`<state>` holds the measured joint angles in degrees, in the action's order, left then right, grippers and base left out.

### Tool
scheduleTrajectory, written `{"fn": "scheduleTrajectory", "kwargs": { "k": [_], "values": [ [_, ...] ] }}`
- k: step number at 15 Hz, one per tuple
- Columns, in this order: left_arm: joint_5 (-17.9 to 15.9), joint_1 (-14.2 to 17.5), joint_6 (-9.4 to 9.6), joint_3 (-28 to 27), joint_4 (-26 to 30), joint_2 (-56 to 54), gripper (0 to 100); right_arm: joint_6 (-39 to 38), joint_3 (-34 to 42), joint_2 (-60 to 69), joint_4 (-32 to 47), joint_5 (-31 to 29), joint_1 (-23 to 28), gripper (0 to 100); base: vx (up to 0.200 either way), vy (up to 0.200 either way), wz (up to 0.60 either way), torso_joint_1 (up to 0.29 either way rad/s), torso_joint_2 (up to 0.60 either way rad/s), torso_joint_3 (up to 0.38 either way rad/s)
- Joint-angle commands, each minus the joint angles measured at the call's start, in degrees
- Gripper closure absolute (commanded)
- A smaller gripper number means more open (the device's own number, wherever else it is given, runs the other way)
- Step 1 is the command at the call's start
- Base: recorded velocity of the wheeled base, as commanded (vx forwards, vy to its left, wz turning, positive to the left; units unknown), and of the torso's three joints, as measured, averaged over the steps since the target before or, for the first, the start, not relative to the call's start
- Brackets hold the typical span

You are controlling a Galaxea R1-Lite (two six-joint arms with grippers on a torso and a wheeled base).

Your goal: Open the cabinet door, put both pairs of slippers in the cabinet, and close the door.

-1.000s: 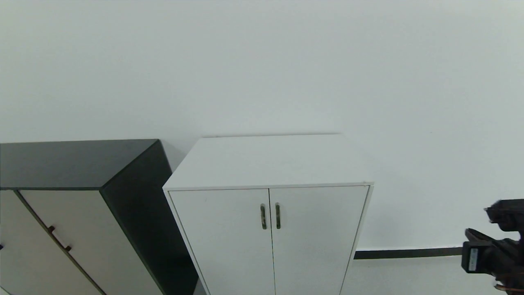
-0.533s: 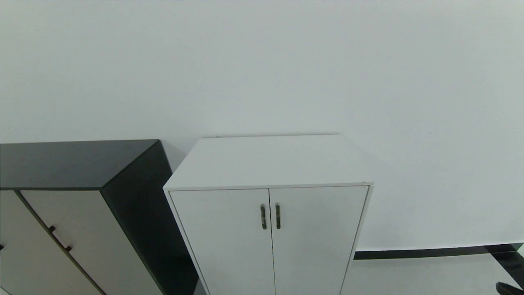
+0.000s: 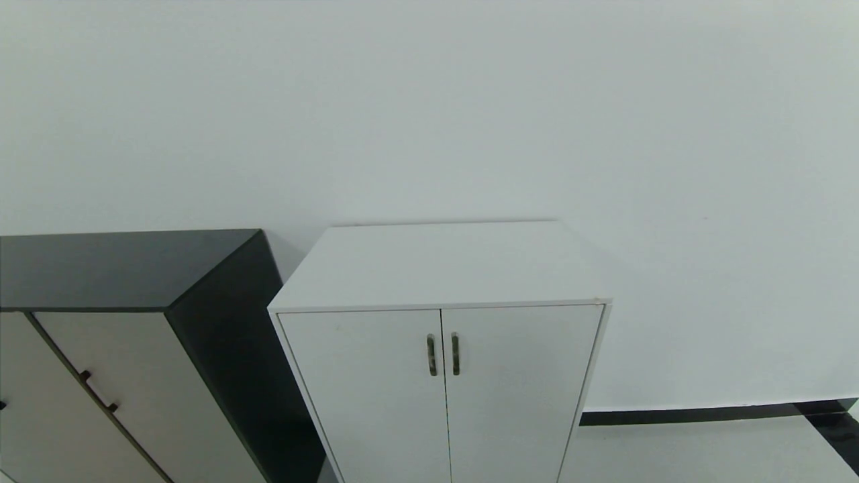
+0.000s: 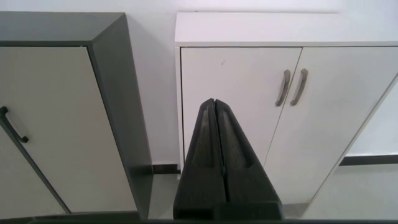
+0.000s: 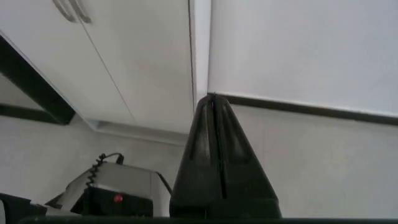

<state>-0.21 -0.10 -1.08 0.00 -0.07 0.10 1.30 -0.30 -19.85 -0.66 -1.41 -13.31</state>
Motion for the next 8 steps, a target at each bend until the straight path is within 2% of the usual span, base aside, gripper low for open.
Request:
{"fn": "scheduleTrajectory", "kwargs": {
  "k": [1, 2, 6, 8],
  "values": [
    [0.03, 0.01, -0.06, 0.0, -0.01, -0.01, 100, 0.45, 0.22, 3.5, 0.75, 1.06, -0.84, 100, 0.0, 0.0, 0.0, 0.0, 0.0, 0.0],
    [-0.14, 0.01, 0.29, 0.0, -0.01, -0.01, 100, 0.45, 0.22, 3.41, 0.75, 1.06, -0.49, 100, 0.0, 0.0, 0.0, 0.0, 0.0, 0.0],
    [-0.14, 0.01, 0.56, 0.0, -0.01, -0.01, 100, -0.34, 0.3, 8.33, 0.75, 1.06, 9.18, 100, 0.0, 0.0, 0.0, 0.0, 0.0, 0.0],
    [-0.14, 0.01, 0.56, 0.0, -0.01, -0.01, 100, -0.43, 0.3, 12.9, 0.75, 1.06, 9.18, 100, 0.0, 0.0, 0.0, 0.0, 0.0, 0.0]
  ]
}}
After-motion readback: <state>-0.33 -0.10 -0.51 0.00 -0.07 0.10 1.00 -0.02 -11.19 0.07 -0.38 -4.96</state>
